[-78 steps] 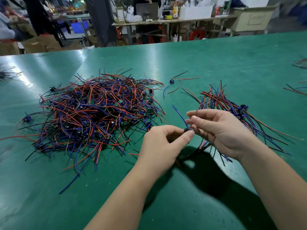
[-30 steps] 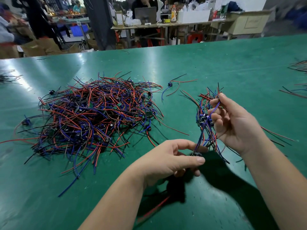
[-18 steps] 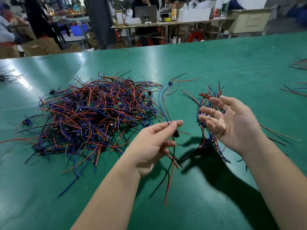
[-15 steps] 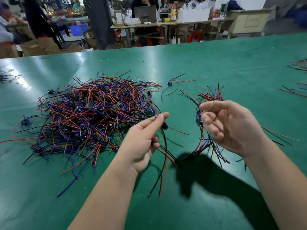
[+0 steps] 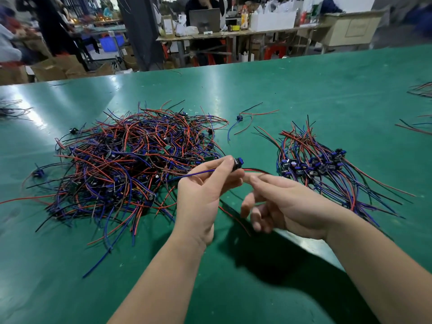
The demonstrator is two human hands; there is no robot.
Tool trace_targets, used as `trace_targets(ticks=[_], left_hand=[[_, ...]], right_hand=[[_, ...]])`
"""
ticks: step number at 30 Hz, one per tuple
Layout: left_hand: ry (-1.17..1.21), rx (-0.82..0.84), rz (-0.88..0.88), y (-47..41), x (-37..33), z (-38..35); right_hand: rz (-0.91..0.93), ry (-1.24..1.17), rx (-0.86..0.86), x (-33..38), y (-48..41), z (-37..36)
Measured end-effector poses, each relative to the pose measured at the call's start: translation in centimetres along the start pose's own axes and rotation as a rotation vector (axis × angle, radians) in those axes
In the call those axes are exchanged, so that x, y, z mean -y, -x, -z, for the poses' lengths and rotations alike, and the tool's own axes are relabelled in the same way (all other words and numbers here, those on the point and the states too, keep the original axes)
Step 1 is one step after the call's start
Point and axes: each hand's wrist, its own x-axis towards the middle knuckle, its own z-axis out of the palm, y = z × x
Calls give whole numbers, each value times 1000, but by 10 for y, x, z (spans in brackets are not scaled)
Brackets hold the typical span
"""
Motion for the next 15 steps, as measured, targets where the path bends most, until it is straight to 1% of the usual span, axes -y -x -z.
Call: trace_targets(ticks=[2,4,7,10,12,15], left_hand=[[-7,83,-29,3,2,-2],[-17,188,-28,7,3,-4],[-73,403,-4,12,4,-7],[-197,576,44,14,7,-5],[-219,592,117,13,5,-2],[-172,495,252,9,2,-2]], right_hand=[[106,-80,-175,0,-6,-2],[213,-201,-270,4,-8,-2],[317,-308,-342,12,-6,5],[317,-293,-376,19,0,11],[317,-265,-383,22,3,13],[325,-210,-364,22,5,14]])
